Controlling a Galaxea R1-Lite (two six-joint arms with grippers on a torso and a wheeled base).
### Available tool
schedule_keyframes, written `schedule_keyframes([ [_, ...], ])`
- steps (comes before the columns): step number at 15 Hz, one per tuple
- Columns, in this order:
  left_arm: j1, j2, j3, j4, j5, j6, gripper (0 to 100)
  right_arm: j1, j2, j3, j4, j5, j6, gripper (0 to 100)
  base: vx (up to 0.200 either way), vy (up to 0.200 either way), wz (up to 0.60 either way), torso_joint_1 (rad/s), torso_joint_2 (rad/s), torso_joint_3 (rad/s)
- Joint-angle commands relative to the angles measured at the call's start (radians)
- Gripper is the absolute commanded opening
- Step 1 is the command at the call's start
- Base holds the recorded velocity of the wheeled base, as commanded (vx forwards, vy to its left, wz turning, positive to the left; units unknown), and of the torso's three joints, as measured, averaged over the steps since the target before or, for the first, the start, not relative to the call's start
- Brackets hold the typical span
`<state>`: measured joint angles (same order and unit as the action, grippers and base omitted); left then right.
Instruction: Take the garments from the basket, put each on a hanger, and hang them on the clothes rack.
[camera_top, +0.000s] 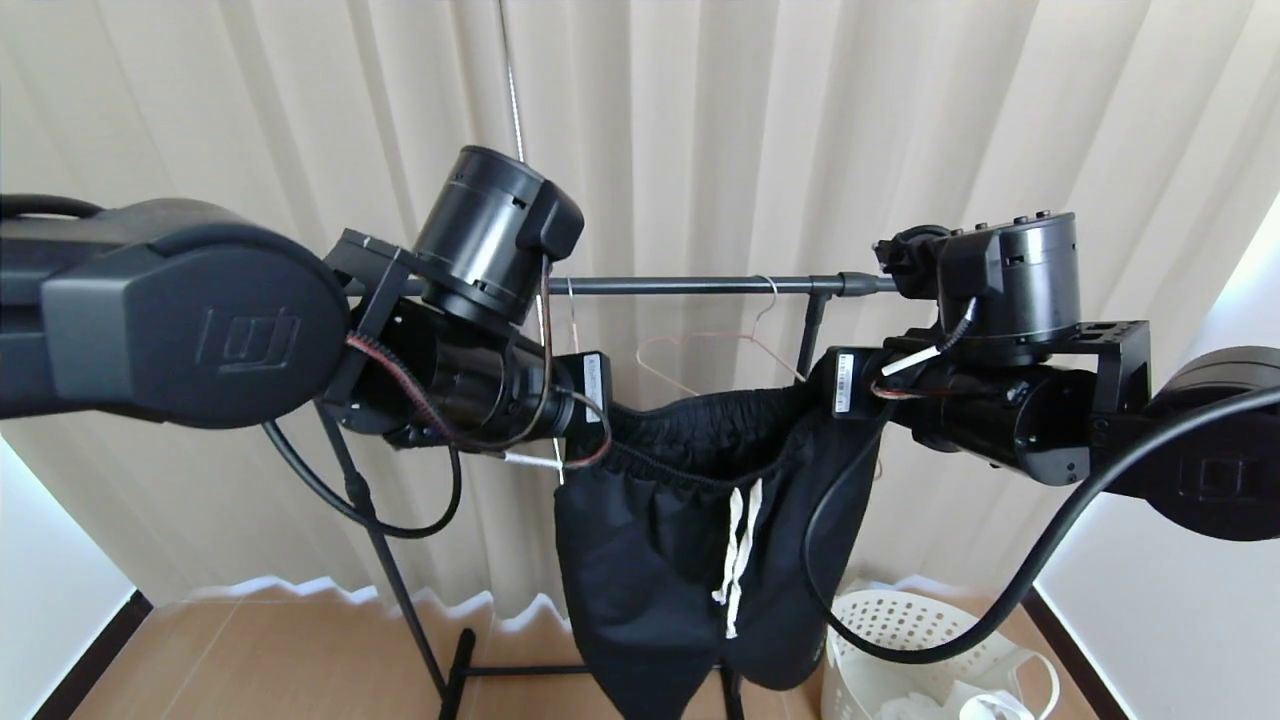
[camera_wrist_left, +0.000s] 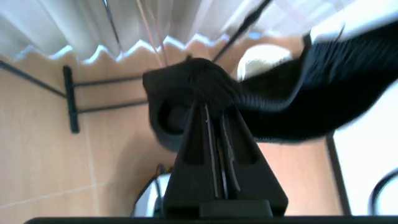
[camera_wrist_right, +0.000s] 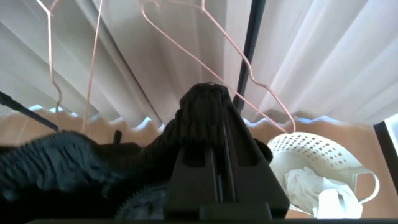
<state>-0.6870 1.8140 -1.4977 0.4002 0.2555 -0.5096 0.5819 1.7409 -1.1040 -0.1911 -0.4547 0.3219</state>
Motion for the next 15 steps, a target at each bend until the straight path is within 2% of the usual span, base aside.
schedule_keyframes([
  [1,0.034,0.090,-0.113,0.003,0.004,-0.021,0,-0.001,-0.030,0.015,0.007,-0.002,-0.001,0,0.000,0.000,0.00,0.000,0.00,0.000],
  [6,0.027,0.114,-0.222,0.009,0.005,-0.020,0,-0.007,-0.049,0.044,0.009,-0.002,-0.030,0,0.000,0.000,0.00,0.000,0.00,0.000],
  [7,0.027,0.113,-0.228,0.009,0.005,-0.020,0,-0.010,-0.052,0.049,0.007,-0.002,-0.040,100,0.000,0.000,0.00,0.000,0.00,0.000],
  [10,0.026,0.111,-0.260,0.009,0.007,-0.020,0,-0.033,-0.081,0.089,0.007,-0.001,-0.104,100,0.000,0.000,0.00,0.000,0.00,0.000],
  [15,0.026,0.102,-0.306,0.011,0.039,-0.018,0,-0.079,-0.127,0.191,-0.001,0.010,-0.259,100,0.000,0.000,0.00,0.000,0.00,0.000],
])
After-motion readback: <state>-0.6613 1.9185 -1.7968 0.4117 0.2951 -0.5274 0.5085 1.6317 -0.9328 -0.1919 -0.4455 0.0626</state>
